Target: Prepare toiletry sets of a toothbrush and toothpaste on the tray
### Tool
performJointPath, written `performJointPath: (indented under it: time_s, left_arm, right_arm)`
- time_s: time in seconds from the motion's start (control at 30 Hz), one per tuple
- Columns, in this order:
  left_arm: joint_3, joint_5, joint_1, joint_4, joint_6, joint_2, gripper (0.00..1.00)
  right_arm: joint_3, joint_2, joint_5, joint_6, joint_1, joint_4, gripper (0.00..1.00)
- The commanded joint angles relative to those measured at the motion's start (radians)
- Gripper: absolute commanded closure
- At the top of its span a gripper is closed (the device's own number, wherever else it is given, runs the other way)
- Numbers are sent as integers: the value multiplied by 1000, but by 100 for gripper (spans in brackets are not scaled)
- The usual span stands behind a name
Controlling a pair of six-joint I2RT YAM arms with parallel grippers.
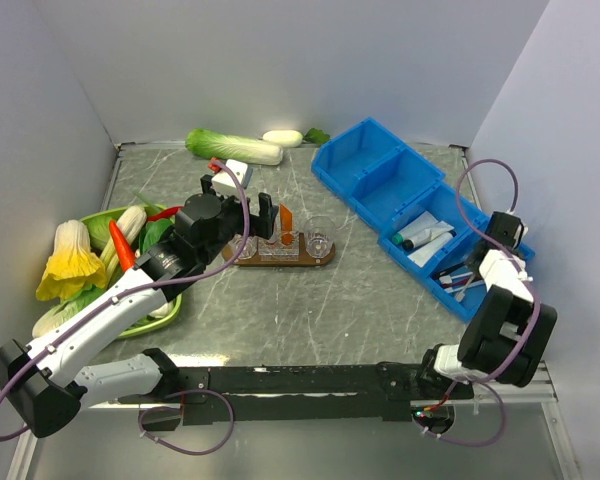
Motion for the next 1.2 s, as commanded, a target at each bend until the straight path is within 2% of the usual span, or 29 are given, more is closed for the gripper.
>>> performJointPath:
  time_s: [0.0, 0.23, 0.5, 0.93, 1.17]
  left_arm:
    - [3, 19, 4, 46, -13, -15, 0]
    - [3, 34, 4, 47, -17, -21, 0]
    - [5, 46, 4, 44, -23, -24, 1]
    - [16, 95, 4, 39, -36, -26, 1]
    - [17, 169, 4, 41, -60, -41, 1]
  right_arm:
    - [85, -107, 90, -13, -7, -40, 100]
    - [122, -165, 150, -35, 4, -83, 100]
    - [178, -262, 140, -36, 12, -117, 100]
    - [181, -412, -188, 103, 20, -98, 100]
    - [111, -547, -281, 220, 137, -86, 100]
